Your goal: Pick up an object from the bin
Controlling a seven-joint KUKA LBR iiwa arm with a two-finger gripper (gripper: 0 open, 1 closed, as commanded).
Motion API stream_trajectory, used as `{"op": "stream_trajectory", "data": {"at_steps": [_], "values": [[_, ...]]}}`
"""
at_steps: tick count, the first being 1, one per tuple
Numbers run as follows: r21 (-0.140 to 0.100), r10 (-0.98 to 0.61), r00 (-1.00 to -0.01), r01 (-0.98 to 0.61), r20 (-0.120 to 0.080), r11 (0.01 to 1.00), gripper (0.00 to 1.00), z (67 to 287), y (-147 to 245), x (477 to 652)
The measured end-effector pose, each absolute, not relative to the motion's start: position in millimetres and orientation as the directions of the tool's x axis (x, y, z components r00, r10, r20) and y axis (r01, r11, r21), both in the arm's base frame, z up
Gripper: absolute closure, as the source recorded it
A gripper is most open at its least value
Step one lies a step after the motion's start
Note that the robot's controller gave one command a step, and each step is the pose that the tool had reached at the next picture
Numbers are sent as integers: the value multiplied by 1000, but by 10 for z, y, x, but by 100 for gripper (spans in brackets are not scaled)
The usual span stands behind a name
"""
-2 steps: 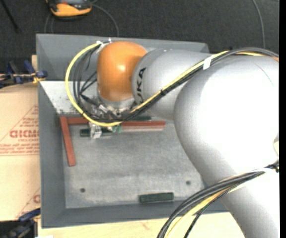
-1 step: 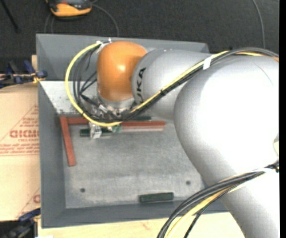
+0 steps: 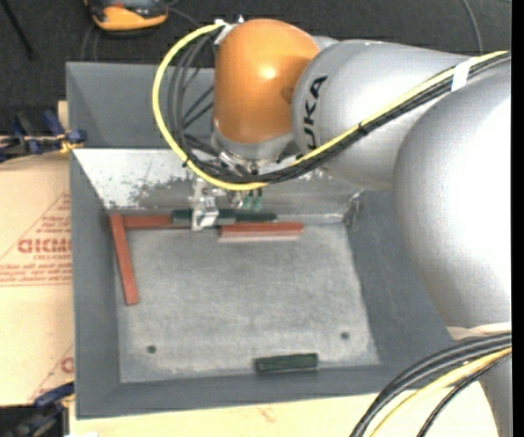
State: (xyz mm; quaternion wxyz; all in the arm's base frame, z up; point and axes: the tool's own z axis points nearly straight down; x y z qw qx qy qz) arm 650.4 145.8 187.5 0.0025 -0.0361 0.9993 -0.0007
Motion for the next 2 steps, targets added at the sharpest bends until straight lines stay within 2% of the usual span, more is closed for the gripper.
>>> {"op": "stream_trajectory", "data": {"at_steps": [1, 2], "values": [[-1, -72, -997, -72, -5, 997, 100, 1875, 1458, 6504], [0, -55, -998, -55, 1, 998, 100, 2451, 1478, 6479]]}}
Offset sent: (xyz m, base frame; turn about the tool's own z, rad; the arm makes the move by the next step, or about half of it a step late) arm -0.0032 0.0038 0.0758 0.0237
